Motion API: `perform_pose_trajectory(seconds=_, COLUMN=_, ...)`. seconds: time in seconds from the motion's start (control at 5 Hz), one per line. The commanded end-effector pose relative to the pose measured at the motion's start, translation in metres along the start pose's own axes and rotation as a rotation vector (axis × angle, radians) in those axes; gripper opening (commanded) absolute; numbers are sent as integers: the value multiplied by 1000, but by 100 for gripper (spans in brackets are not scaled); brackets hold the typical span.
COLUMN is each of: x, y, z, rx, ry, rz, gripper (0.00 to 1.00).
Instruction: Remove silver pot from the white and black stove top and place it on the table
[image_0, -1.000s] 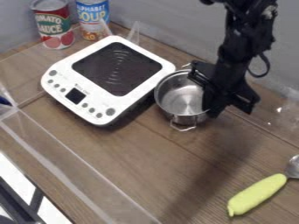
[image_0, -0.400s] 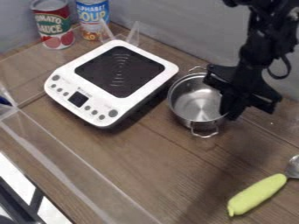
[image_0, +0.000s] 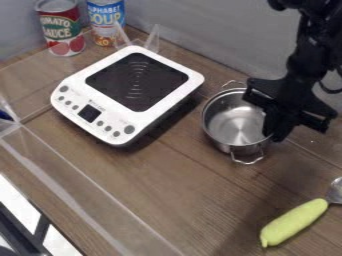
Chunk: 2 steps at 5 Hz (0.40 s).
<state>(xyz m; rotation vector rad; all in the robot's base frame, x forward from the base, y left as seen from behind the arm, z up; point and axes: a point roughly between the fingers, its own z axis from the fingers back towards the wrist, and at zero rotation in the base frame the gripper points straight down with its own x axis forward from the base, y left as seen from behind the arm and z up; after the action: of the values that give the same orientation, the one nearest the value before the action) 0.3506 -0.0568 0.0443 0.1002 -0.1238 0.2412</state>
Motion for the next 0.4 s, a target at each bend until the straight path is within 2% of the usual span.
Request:
perform_pose_trajectory(seconds=0.0, x=11, y=-5, z=16, rx=-34, ry=-57, rz=-17, gripper=0)
perform_pose_trajectory(seconds=0.2, x=3, y=-13, z=10, rx=-33, ry=-60, rz=14, gripper=0)
